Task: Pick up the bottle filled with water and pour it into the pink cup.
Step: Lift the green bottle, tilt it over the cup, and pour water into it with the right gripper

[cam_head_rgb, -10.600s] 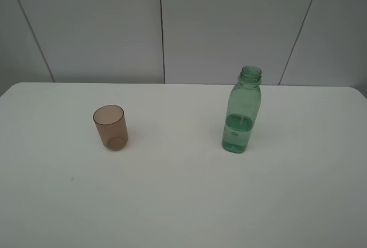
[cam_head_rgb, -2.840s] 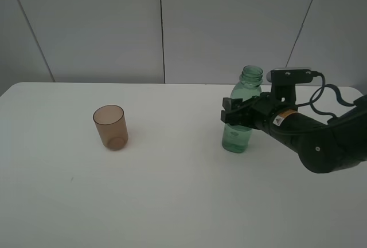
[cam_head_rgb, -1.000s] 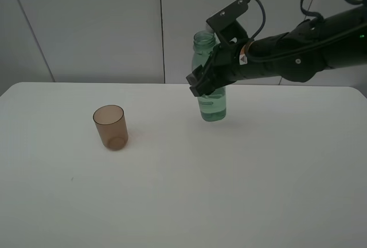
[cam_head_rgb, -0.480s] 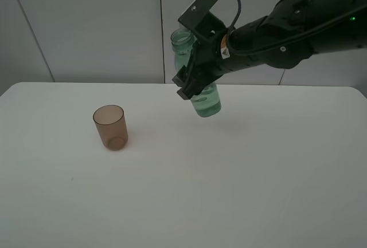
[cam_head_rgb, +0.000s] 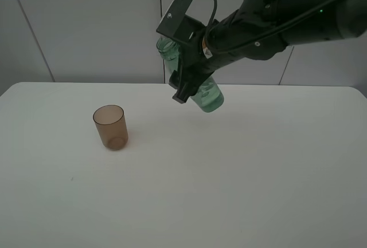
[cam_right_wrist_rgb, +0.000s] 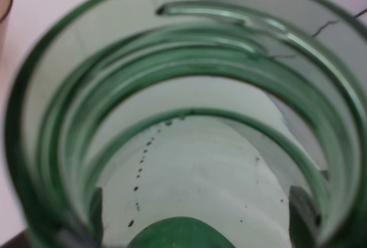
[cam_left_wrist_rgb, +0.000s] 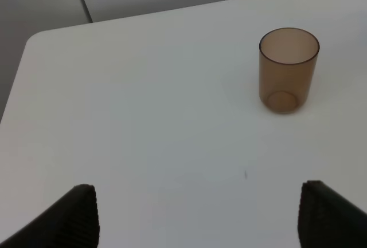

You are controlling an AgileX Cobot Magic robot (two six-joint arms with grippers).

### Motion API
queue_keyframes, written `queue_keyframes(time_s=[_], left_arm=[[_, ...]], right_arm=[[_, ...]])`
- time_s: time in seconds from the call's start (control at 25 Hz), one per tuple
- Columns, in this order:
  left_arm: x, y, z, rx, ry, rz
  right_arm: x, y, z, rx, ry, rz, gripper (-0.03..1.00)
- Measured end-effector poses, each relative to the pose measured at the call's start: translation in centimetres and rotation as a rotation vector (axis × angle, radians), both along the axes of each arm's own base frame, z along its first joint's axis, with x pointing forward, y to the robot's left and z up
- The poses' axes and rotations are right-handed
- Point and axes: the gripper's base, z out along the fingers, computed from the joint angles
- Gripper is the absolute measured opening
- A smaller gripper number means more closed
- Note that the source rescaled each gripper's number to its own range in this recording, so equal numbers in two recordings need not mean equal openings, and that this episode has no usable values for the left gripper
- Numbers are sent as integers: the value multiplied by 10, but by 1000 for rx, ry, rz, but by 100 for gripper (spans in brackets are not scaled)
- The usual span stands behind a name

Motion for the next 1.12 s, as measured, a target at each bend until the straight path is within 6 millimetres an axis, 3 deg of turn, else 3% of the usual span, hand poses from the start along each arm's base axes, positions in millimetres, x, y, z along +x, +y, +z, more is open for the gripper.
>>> queue_keyframes(time_s=[0.44,0.76,1.12], left_arm=[[0,0,0,0,0,0],[0,0,0,0,0,0],[0,0,0,0,0,0]], right_arm=[[27,37,-13,-98,-1,-10,0],[32,65,-27,-218,-18,36,0],[41,73,-45,-338,-19,54,0]])
